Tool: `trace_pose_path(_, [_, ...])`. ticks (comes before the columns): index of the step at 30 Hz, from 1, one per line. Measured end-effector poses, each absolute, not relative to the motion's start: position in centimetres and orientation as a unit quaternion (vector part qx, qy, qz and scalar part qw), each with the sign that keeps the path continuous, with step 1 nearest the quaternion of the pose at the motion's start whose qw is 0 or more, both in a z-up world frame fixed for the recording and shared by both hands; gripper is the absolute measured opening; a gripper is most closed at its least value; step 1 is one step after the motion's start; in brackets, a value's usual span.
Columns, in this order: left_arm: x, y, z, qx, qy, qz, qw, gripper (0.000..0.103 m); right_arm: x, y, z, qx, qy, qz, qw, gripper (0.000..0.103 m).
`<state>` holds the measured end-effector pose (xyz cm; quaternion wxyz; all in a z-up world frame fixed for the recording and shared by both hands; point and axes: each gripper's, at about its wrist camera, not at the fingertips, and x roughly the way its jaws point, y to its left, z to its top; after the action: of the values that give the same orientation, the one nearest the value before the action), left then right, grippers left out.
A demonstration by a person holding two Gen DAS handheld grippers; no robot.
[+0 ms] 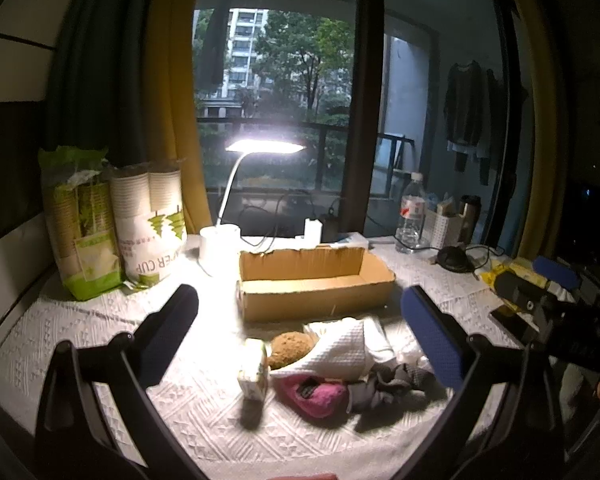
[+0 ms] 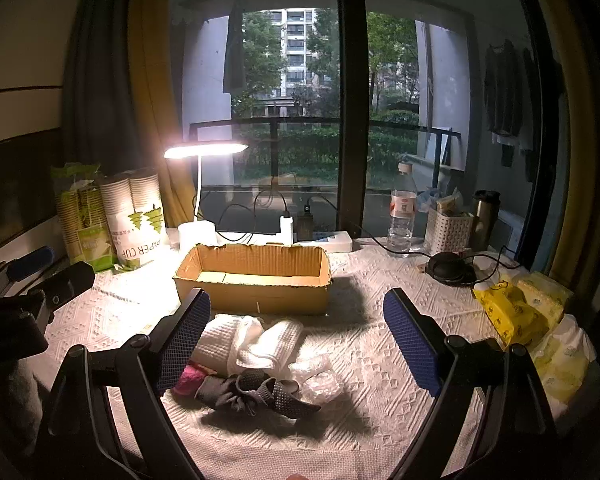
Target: Organize soft objects
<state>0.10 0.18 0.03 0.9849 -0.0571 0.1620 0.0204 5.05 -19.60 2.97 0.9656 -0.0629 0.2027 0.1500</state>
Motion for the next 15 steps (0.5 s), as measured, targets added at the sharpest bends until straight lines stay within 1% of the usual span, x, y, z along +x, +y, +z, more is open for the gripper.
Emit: trace_pose_path(15, [-0.01, 0.16, -0.04, -0.057, 0.162, 0.020, 0.985, 0.102, 5.05, -19.72, 2.97, -0.061, 0.203, 0.150, 0.966, 0.091])
